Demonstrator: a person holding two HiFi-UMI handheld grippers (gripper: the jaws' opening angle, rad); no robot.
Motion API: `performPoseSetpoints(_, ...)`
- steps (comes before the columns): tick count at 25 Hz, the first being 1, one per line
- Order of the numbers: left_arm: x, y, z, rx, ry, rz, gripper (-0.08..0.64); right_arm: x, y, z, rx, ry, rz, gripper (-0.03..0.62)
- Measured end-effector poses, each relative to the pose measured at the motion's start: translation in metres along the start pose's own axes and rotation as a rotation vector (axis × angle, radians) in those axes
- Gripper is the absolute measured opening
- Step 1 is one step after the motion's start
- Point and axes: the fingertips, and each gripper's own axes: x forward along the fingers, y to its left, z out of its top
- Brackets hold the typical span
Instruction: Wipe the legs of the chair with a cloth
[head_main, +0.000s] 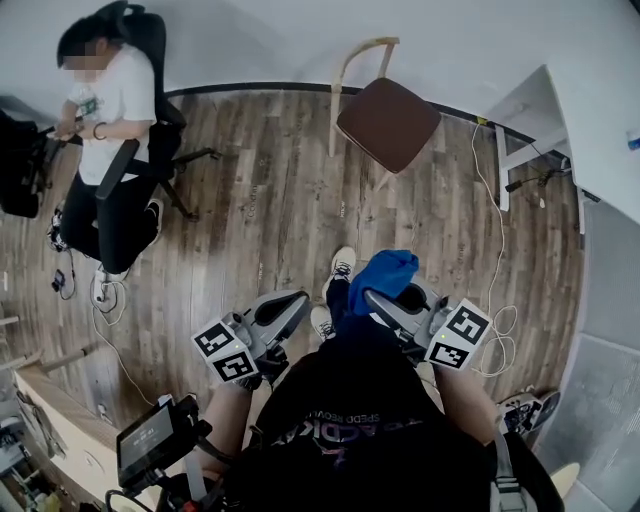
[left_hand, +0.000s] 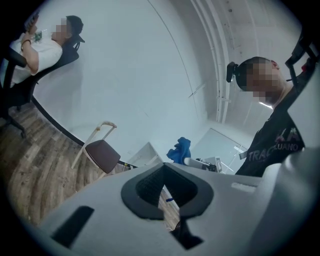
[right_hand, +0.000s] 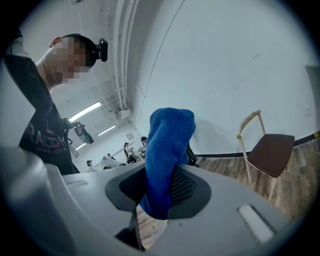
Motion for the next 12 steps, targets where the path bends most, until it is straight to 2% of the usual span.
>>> performPoseSetpoints(8, 0.07, 0.072, 0.075, -0.015, 0.042, 0.045, -0.002, 0.059, -0.109, 0.066, 0.03, 0.02, 0.031, 0.101)
performPoseSetpoints(12, 0.097, 0.08, 0.106, 0.043, 0.05, 0.041, -0.002, 0.072, -0.136, 0.086, 0.047, 0.023, 0.053, 0.101)
